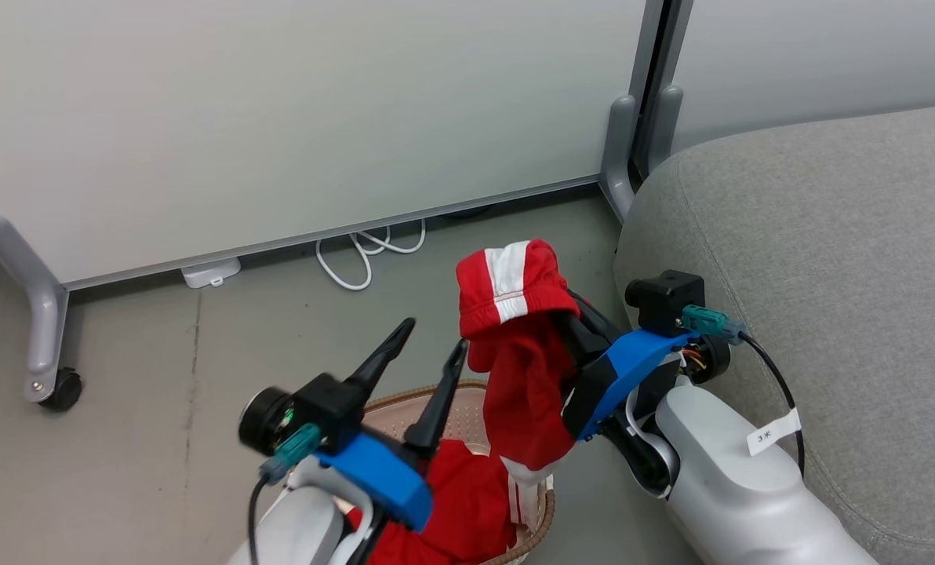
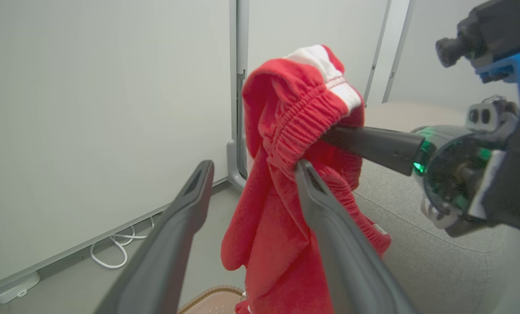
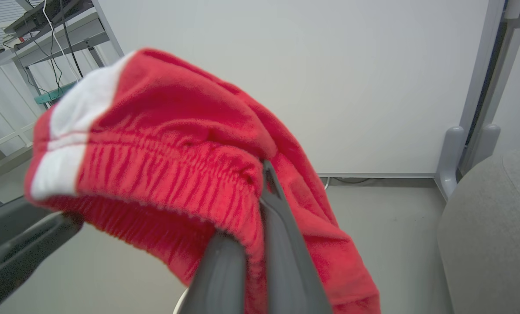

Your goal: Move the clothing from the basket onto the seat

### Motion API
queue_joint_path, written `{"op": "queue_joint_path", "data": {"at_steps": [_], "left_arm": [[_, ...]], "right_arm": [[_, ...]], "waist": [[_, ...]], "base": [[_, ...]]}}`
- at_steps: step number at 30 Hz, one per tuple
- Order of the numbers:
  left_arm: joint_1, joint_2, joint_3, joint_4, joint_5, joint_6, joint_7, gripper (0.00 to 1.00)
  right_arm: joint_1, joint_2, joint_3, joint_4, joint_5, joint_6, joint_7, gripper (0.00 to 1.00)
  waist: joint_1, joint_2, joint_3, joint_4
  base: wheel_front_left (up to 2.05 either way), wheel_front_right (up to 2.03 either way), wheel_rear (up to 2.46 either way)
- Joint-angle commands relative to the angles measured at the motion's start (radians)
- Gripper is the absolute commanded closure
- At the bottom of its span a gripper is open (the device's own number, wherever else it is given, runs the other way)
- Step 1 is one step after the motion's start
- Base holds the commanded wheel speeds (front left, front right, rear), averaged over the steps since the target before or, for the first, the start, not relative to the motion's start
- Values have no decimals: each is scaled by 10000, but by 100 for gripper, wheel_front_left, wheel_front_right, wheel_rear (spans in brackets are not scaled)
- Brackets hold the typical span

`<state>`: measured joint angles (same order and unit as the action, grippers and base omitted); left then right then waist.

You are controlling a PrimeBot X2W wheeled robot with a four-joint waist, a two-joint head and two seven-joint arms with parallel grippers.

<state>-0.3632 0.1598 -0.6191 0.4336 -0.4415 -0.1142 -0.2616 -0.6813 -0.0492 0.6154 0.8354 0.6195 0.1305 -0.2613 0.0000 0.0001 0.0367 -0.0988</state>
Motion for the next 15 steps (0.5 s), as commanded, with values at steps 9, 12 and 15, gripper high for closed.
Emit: {"op": "queue_joint_path", "data": {"at_steps": [9, 12, 15], "left_arm": [[1752, 105, 2019, -902, 807, 109, -51, 0], [2047, 11, 2490, -1061, 1024, 68, -51, 0], [2258, -89, 2782, -1151, 1219, -6, -51, 0]], "right_arm": [[160, -21, -281, -50, -197, 5, -56, 100], [185, -21, -359, -39, -253, 5, -56, 100], [220, -21, -416, -54, -306, 5, -56, 100]], "waist": [[0, -1, -5, 28], [0, -1, -8, 40], [0, -1, -15, 49]], "base": [[0, 0, 0], [0, 0, 0], [0, 0, 0]]}}
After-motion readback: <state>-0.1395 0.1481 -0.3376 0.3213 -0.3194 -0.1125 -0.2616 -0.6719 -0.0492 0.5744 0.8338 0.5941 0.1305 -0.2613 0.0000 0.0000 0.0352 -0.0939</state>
